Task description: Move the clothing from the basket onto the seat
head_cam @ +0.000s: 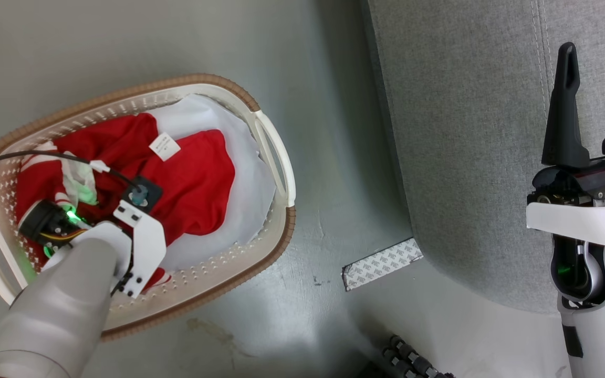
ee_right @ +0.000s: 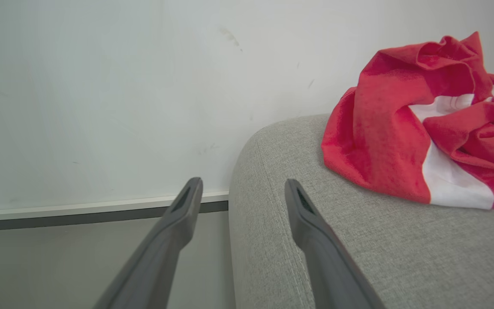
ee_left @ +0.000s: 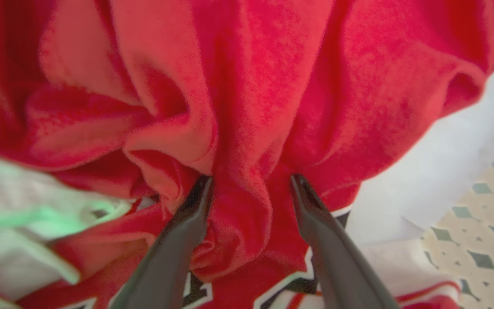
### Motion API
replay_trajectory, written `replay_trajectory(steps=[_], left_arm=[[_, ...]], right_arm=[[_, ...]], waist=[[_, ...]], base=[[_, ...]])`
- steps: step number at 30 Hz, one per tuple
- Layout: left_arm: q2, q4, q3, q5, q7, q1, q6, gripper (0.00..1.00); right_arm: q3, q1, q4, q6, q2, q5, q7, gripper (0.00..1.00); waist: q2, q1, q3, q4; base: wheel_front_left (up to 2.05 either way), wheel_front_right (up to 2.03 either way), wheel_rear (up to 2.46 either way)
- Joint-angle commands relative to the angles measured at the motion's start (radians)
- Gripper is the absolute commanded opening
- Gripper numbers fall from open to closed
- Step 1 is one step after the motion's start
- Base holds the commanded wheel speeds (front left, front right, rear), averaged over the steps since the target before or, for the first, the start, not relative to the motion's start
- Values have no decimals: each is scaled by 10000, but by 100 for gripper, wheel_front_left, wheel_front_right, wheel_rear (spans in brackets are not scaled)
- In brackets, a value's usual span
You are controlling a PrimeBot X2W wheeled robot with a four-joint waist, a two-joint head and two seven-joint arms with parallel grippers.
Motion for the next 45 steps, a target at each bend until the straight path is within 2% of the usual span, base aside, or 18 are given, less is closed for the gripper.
replay_trajectory(steps=[1, 2, 7, 13, 21, 29, 37, 45], left_arm=[[38, 66, -41, 65, 18, -54, 22, 10], [47, 68, -51, 33, -33, -44, 22, 0], [145, 89, -16, -169, -287, 66, 22, 0], [-243, 105, 126, -555, -828, 318, 24, 0], [-1075, 4, 147, -1014, -1743, 763, 19, 0], [-1898, -454, -56, -1951, -2625, 1654, 17, 0], [-2217, -1079, -290, -3023, -3302, 2465, 16, 0], [-2293, -2123, -347, -3756, -3853, 2764, 15, 0]], right_arm=[[-13, 52, 2, -22, 25, 52, 7, 100], [-21, 52, 33, -22, 25, 67, 7, 100], [13, -57, 161, -22, 21, 123, 7, 100], [-121, -163, 302, -22, 18, -43, 7, 100], [-347, 166, 605, -22, 12, -540, 8, 100], [-553, 775, 1089, -22, -79, -974, 8, 100], [-411, 1558, 1590, -22, -601, -944, 8, 100], [-254, 2246, 1948, -22, -899, -700, 8, 100]], waist=[[0, -1, 2, 0], [0, -1, -7, -8], [0, -1, -153, -73], [0, -1, -868, 216], [0, -1, -2512, 812], [0, -1, -4731, 1457], [0, -1, -6652, 2112], [0, -1, -7879, 2831]], base=[[0, 0, 0], [0, 0, 0], [0, 0, 0], [0, 0, 0], [0, 0, 0], [0, 0, 0], [0, 0, 0], [0, 0, 0]])
